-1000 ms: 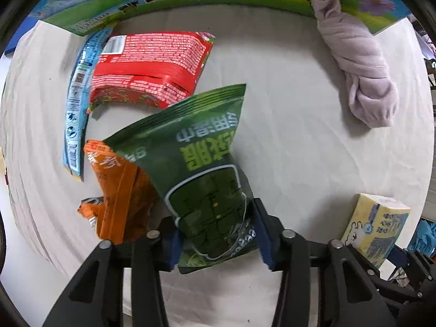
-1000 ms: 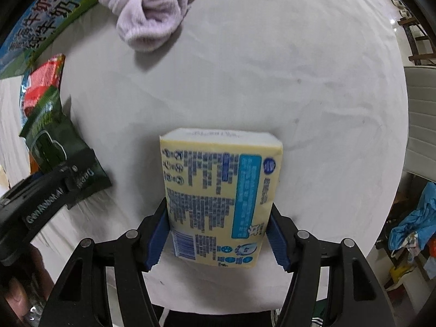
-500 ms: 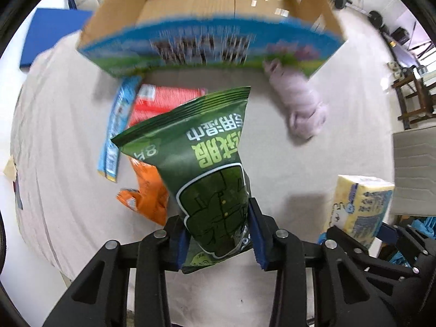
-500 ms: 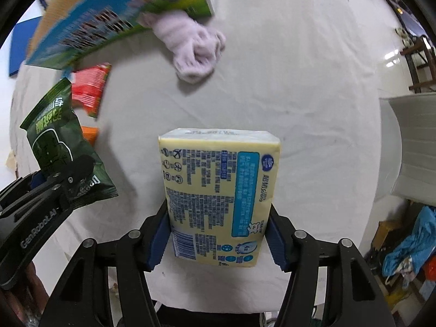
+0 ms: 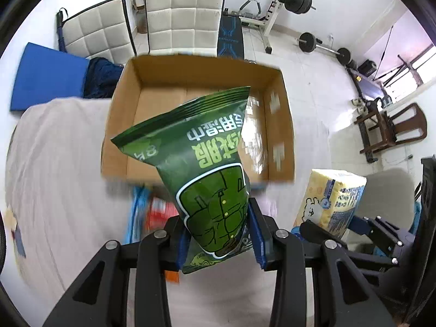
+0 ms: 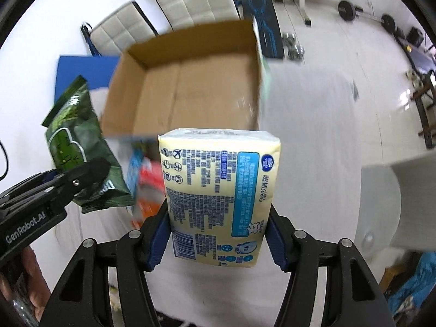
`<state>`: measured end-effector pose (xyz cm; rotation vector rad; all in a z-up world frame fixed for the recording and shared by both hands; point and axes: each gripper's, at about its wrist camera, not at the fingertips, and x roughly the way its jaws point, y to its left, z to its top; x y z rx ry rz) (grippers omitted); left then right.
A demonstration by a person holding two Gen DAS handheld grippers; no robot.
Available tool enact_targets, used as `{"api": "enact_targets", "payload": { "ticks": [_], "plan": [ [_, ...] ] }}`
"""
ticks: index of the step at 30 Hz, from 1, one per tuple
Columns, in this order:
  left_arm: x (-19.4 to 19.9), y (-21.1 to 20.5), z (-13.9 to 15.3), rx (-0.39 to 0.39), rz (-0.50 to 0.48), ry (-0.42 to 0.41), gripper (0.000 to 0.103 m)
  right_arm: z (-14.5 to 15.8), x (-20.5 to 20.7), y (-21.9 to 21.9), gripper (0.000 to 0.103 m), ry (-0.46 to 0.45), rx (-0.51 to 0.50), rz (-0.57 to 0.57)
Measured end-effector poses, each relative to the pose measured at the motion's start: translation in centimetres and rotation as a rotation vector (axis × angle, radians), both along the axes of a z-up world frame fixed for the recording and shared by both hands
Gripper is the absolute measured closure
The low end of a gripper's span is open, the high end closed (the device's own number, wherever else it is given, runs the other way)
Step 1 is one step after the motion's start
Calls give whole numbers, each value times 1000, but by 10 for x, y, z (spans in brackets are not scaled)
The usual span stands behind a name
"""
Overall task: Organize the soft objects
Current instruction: 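Carry both items into the cardboard box and open both tools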
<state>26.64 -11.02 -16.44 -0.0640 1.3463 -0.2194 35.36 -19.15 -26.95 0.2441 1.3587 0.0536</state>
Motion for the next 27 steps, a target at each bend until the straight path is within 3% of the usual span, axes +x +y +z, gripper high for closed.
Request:
{"api": "enact_targets", "payload": {
  "ticks": [4,13,18,23,27],
  "plan": [
    [56,12,-19,-31,-1,43,68,-7,59,13,39,-18,-4,1],
    [154,2,-100,-80,-58,218,68,-74,179,21,39,37,-55,-9],
    [178,-8,-121,-94,-87,267,68,-116,223,17,39,77,-81,-12],
    [193,-15,-139,-79,-102,302,67,-134,244,18,38,83,-107,5],
    [194,-13,-134,-32,-80,280,67,-143,255,19,37,111,-107,16]
  ]
}}
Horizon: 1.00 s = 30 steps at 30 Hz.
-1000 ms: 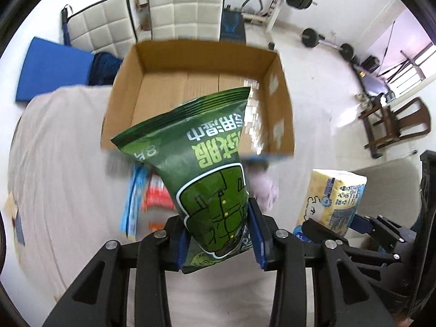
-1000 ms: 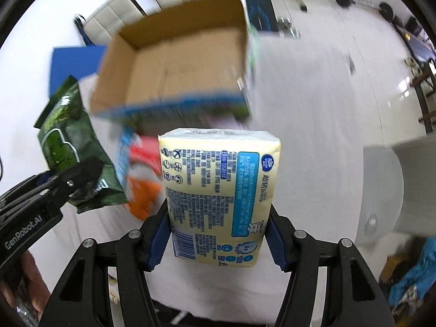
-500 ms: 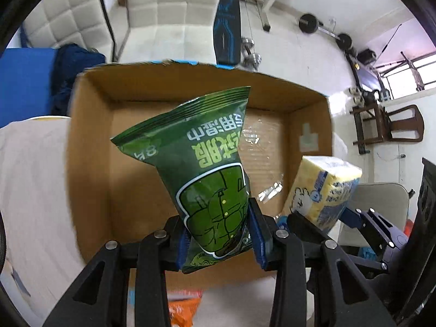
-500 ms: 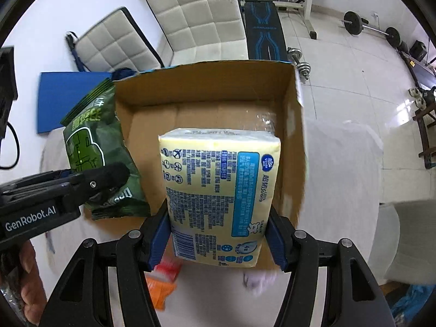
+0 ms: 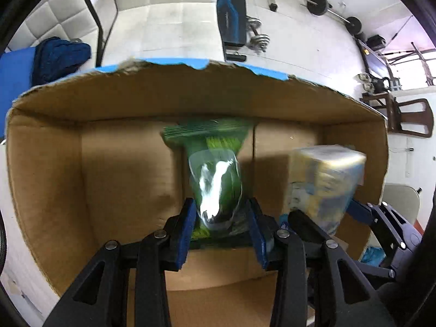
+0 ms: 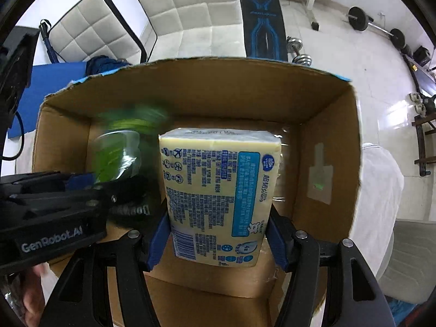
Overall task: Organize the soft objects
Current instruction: 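Carry both items into the cardboard box and open both tools, then grasp the lavender cloth with the right tool while the left tool grasps the orange bag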
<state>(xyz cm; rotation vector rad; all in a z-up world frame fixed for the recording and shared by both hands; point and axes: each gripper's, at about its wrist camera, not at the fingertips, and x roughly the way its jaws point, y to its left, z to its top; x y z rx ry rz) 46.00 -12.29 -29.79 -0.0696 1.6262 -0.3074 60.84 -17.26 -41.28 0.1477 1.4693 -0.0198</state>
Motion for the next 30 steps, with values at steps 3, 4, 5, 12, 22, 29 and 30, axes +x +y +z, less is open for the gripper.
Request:
{"api": "enact_targets", "payload": {
  "ticks": [3,4,5,12,22,29,30],
  "plan": [
    [-4,4,10,4,7,-24,66,-2,3,-1,36,-10,-15,-6],
    [-7,5,13,10,8,-32,62,-1,1,-2,34,-11,-6,-10],
    [-10,7,17,20,12,-44,58,0,0,-2,31,-12,-3,-13],
    [-37,22,36,78,42,-148,19,18,-25,7,7,-42,-37,-1],
    [-98,43,70,149,69,-293,5,44,-87,17,0,-90,-45,-50],
    [-148,49,104,172,77,-384,5,79,-140,32,0,-181,-103,-76],
    [-154,49,107,174,81,-394,5,84,-147,33,0,-194,-105,-81]
  ]
}}
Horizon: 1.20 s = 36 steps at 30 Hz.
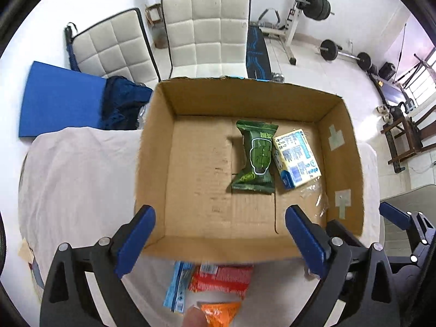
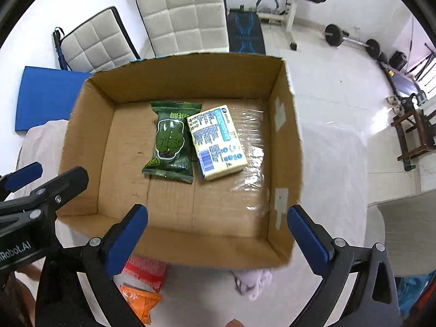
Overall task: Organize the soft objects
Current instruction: 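Grasp the lavender cloth with the right tool while the left tool grasps the orange bag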
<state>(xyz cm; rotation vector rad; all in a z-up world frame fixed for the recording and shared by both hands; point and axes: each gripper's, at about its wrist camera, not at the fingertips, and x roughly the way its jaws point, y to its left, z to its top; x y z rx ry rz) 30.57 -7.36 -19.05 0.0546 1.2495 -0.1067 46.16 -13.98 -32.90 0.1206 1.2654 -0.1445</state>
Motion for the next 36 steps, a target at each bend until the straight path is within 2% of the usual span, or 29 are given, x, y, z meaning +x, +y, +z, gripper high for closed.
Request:
{"api": "enact_targets", "payload": {
  "ticks": [7,15,19,21,24,28,30,33,36],
  "plan": [
    [-49,6,38,3,17,-80,5,45,-51,7,0,-82,-11,-8],
    [-90,9,76,-24,36,-129,5,88,-96,18,0,-133,11,20],
    [-98,19,78,-16,76,-119,5,97,-109,19,0,-140,17,45],
    [-102,27,62,7,109,-88,5,84,-108,13,0,-102,8,62],
    [-108,42,26,30,165,-2,5,40,-101,-3,0,10,12,76],
    [-120,60,-47,-7,272,195,5,-35,-88,-26,0,156,-18,56],
    [-129,68,-82,-39,321,290,5,-69,-83,-35,0,212,13,36],
    [-137,74,-122,-58,375,396,5,-102,-77,-36,0,249,14,33],
    [-142,75,-142,-36,399,438,5,-124,-73,-35,5,264,29,29]
  ]
}}
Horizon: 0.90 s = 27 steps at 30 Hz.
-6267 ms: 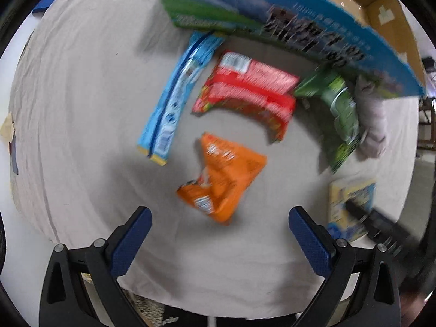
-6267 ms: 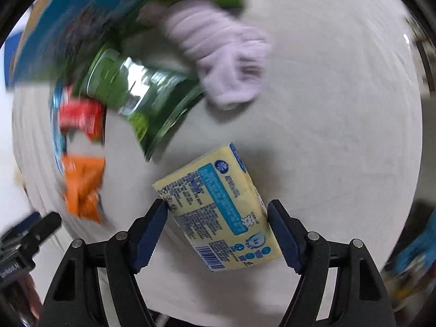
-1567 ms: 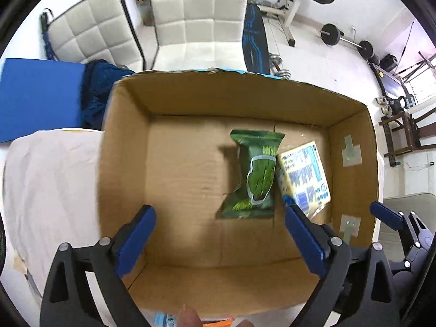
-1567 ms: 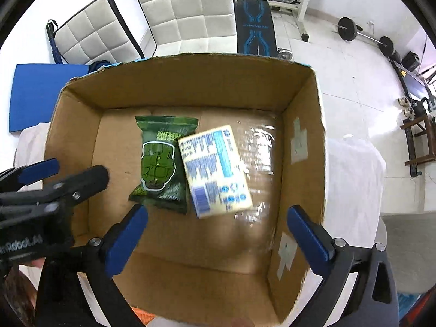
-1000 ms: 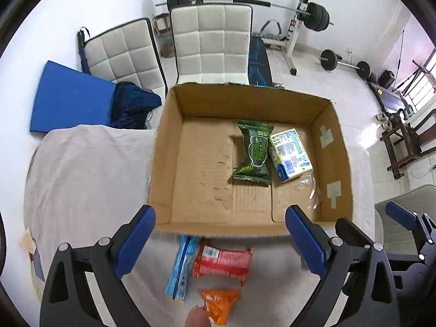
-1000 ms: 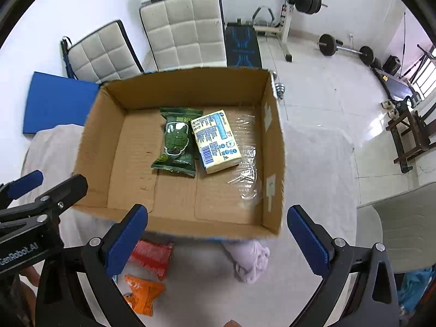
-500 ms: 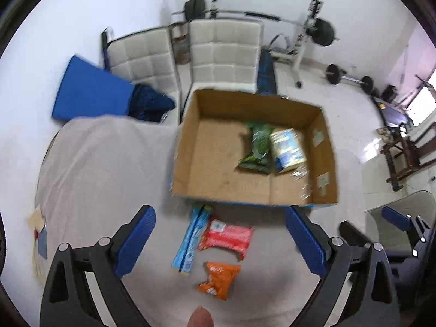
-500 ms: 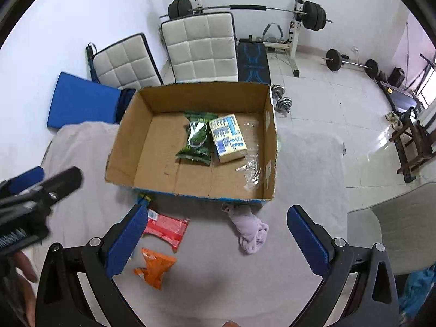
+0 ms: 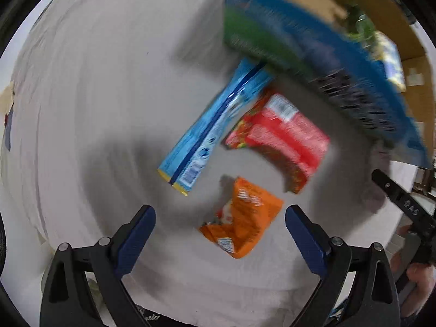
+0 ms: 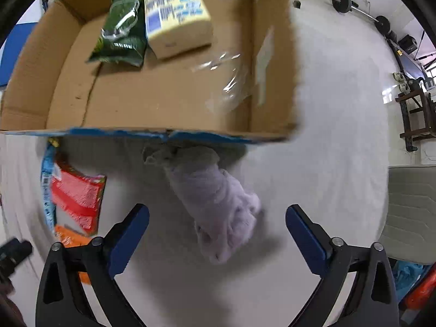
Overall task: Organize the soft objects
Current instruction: 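Grasp the lavender cloth with the right tool while the left tool grasps the orange bag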
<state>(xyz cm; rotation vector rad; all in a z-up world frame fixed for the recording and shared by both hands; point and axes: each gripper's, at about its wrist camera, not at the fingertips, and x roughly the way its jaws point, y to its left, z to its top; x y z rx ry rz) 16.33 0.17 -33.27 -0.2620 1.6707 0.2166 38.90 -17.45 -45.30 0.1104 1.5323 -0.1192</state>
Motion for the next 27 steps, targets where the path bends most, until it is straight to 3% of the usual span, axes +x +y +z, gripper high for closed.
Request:
{"api": "enact_targets", "payload": {
  "ticks": [1,3,6,7,12,15,17,19,22,23,26,27],
  "plan": [
    [-3,-1,-4,0,-6,7,5,-7,0,2,8,15,12,-3],
    [-8,-6,-5,3,-45,-3,5,-17,-1,5,38,54,11,-2],
    [-19,-22,-10,16,-169,1,5,-21,-11,8,60,83,-20,15],
    [-24,-29,-13,28,-212,9,5,-21,-16,8,63,90,-16,16],
    [-31,-60,-42,33,-326,80,5,-18,-49,3,70,154,76,-7],
    [-33,-79,-56,50,-390,93,10,-18,-53,-3,68,132,91,-24],
    [-36,-89,-63,57,-416,97,39,-21,-50,-8,60,119,111,-54],
    [-37,-94,-68,37,-408,101,55,-25,-45,-11,51,100,143,-85],
    [-40,-98,-67,39,-385,84,57,-32,-38,-8,46,95,139,-93],
    [-41,-100,-65,39,-378,77,58,-30,-36,-6,48,83,125,-89],
    [-50,-91,-56,36,-351,51,59,-29,-40,2,75,103,104,-84],
    [-49,-86,-50,31,-346,43,59,-26,-48,4,75,103,103,-87]
  ]
}}
